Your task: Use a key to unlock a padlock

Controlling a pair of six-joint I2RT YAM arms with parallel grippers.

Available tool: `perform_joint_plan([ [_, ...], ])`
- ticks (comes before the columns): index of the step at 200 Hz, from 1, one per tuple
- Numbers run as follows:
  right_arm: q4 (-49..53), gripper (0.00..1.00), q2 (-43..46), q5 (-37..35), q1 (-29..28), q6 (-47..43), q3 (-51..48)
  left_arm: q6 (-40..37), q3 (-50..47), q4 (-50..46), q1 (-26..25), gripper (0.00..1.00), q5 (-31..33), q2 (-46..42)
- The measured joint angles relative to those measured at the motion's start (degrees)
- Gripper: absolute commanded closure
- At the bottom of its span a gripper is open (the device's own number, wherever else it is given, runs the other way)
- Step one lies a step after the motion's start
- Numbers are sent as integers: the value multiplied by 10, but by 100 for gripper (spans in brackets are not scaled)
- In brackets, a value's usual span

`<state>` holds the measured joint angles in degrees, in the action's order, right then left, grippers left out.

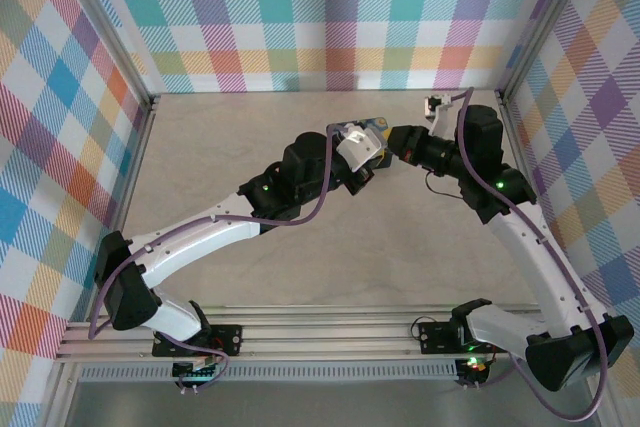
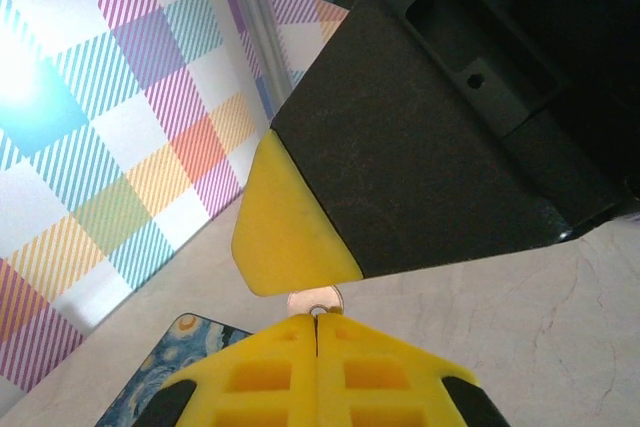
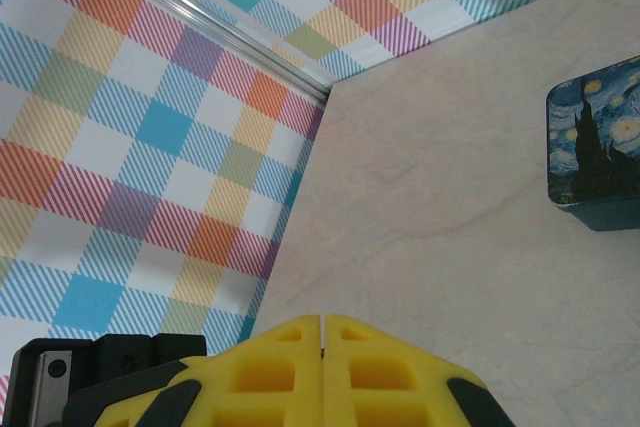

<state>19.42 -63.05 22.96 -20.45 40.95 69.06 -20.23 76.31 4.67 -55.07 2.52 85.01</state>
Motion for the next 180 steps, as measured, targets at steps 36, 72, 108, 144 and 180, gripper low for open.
perform_joint_plan([
  [36, 3, 100, -2, 3, -3, 6, 0, 1, -8, 0, 0, 65, -9, 0],
  [72, 2, 100, -2, 9, -3, 8, 0, 0, -11, 0, 0, 65, -9, 0],
  [108, 2, 100, -2, 14, -3, 12, 0, -2, -11, -1, 0, 67, 1, 0],
  [144, 3, 100, -7, 17, -5, 19, 0, -8, -10, -3, 0, 76, 11, 0],
  [180, 3, 98, -14, 16, -6, 22, 0, -13, -6, -11, 0, 96, 23, 3],
])
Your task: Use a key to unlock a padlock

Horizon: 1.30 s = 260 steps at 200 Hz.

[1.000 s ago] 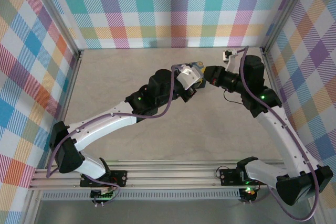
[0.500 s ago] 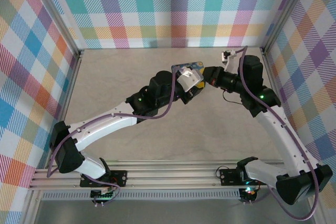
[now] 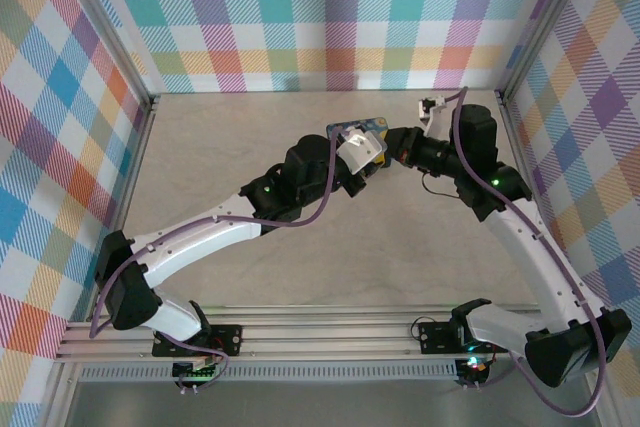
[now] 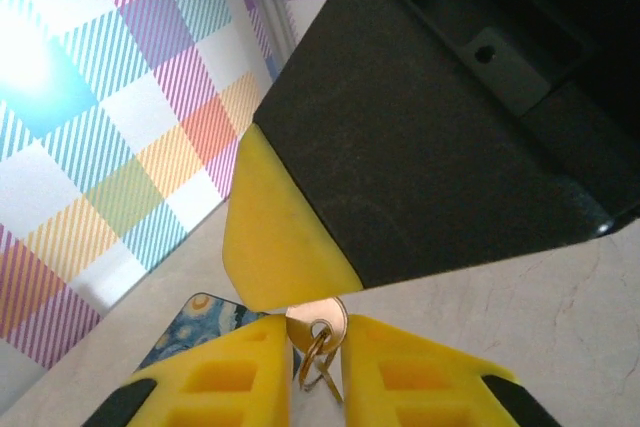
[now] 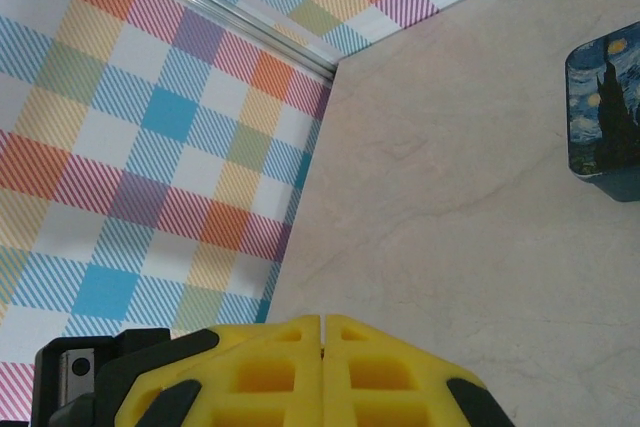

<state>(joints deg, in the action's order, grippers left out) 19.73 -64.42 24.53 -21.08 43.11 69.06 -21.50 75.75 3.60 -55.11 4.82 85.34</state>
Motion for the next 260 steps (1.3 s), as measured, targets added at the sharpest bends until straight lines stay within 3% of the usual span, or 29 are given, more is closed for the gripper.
perform_joint_plan([
  [4, 0, 95, 0, -2, 0, 0, 0, -4, 0, -2, 0, 100, 1, 0],
  [35, 1, 73, -5, -5, -1, 10, 0, -4, 1, -5, 0, 100, 7, 2],
  [80, 1, 52, -4, -6, -5, 10, 0, 15, -17, 13, 0, 100, 20, -2],
  [121, 9, 49, 9, -8, 5, -13, 1, 73, -55, 14, 11, 100, 2, -24],
  [160, -27, 49, 4, 87, 79, 3, 6, 186, -103, 42, 78, 100, -57, -78],
  [200, -92, 47, -27, 176, 112, 45, 6, 290, -130, 92, 142, 100, -172, -105],
  [260, -179, 48, -54, 255, 111, 91, 6, 450, -128, 225, 156, 100, -339, -76],
])
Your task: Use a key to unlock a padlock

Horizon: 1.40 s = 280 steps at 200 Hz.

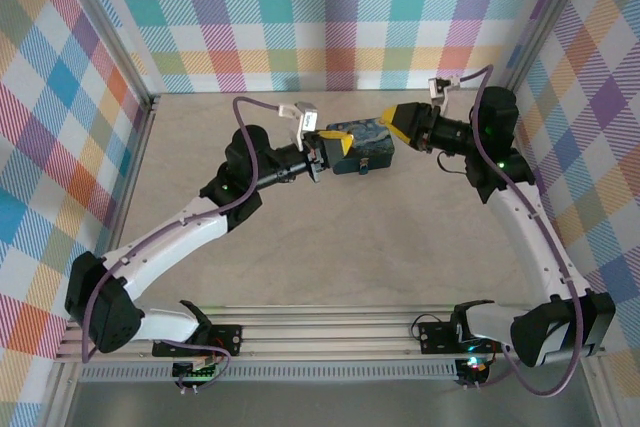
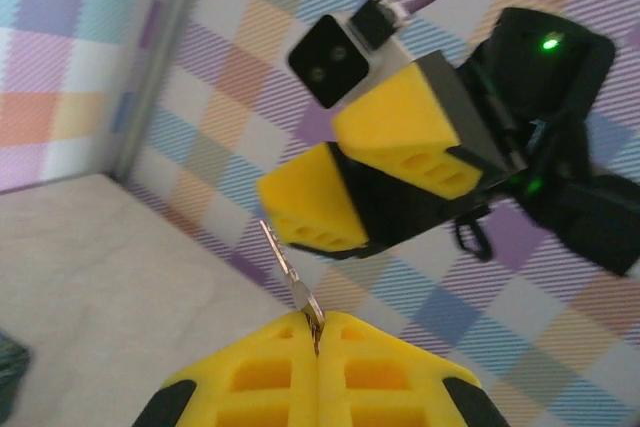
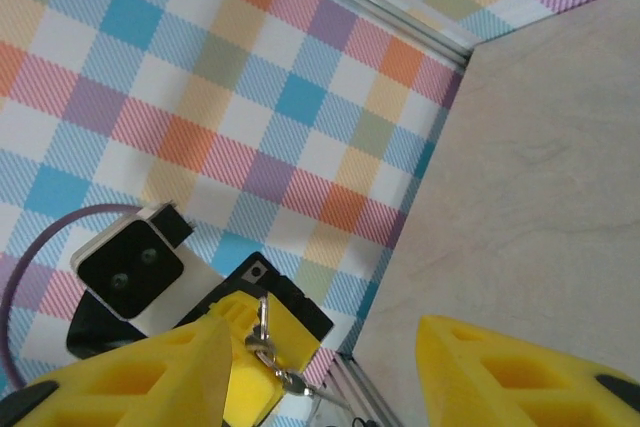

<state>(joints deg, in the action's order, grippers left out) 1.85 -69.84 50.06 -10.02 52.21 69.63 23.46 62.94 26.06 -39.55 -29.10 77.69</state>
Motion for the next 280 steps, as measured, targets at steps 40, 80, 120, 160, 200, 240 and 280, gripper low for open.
perform_joint_plan([
  [40, -48, 54, -5, 35, -12, 20, 0, 72, 23, 49, 0, 100, -56, 39],
  [80, -94, 61, -18, 60, -29, 42, 0, 102, 42, 68, 0, 100, -80, 45],
  [120, -129, 67, -25, 69, -32, 61, -3, 122, 65, 73, 1, 100, -101, 64],
  [160, -147, 88, -36, 73, -32, 76, -6, 133, 70, 73, 1, 100, -120, 80],
  [200, -159, 100, -37, 78, -32, 85, -11, 134, 71, 58, 3, 100, -124, 85],
  [240, -85, 100, -34, 61, -32, 17, 2, 129, 95, -15, 5, 85, -119, 85],
  [280, 49, 100, -25, 34, -36, -100, 56, 115, 121, -104, 8, 52, -75, 79],
])
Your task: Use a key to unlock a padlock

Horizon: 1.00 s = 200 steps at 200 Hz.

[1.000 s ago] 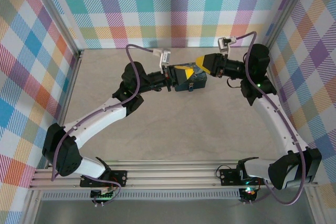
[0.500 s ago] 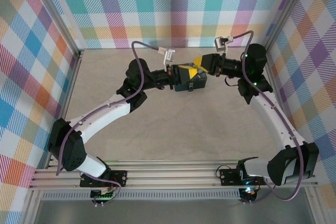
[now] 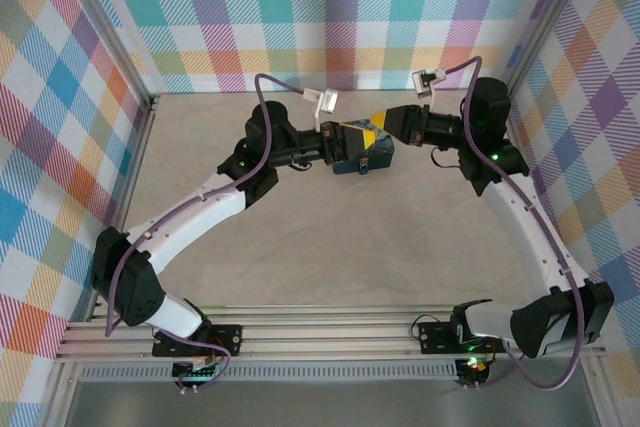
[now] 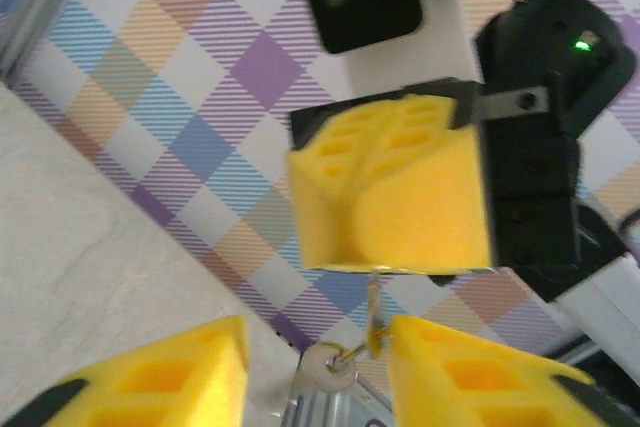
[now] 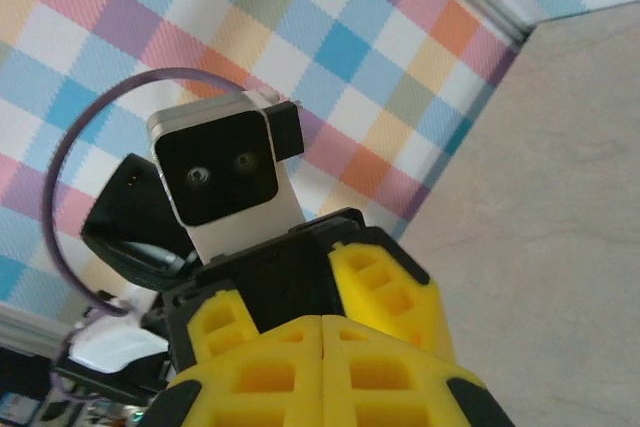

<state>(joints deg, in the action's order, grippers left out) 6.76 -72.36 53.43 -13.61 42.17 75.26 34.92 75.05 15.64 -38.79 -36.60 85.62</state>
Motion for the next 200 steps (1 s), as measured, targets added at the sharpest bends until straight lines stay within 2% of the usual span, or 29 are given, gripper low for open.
perform_joint_plan([
  [29, 128, 100, -1, -39, -1, -106, 55, 0, -7, -47, 6, 48, 59, -26],
  [49, 217, 100, -7, -74, -3, -186, 105, 0, -9, -81, 11, 48, 93, -52],
  [84, 298, 100, -15, -100, -4, -278, 137, 5, -9, -92, 12, 50, 91, -74],
  [150, 251, 100, -22, -55, -4, -274, 104, 91, -18, 29, -7, 52, 16, -6],
  [200, 189, 100, -22, -49, -3, -227, 77, 150, -36, 116, -18, 56, 6, 26],
])
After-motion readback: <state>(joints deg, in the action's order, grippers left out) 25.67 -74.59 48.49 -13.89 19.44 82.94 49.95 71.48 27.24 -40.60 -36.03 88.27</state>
